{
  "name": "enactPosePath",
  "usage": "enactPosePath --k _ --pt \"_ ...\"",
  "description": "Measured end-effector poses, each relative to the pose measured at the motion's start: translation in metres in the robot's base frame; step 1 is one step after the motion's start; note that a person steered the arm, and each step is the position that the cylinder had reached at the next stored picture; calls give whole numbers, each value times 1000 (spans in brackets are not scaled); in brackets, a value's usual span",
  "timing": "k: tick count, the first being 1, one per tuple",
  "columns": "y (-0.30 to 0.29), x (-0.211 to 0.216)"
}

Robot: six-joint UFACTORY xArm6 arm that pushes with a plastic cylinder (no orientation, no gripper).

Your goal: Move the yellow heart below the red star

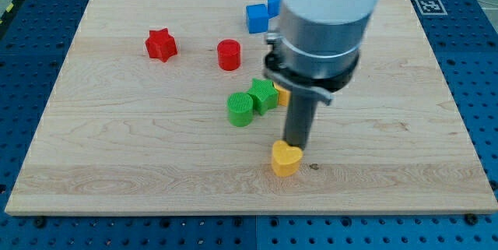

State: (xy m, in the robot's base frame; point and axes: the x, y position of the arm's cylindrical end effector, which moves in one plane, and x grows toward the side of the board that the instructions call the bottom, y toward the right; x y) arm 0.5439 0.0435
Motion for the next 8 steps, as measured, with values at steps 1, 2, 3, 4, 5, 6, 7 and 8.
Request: enactPosePath --k 1,2,3,4,5,6,7,8 --pt "-1 -1" --pt "37 -2" --pt "60 14" --pt "52 42" --pt "-4 32" --pt "-88 0" --pt "-137 -10" --pt "-126 -10"
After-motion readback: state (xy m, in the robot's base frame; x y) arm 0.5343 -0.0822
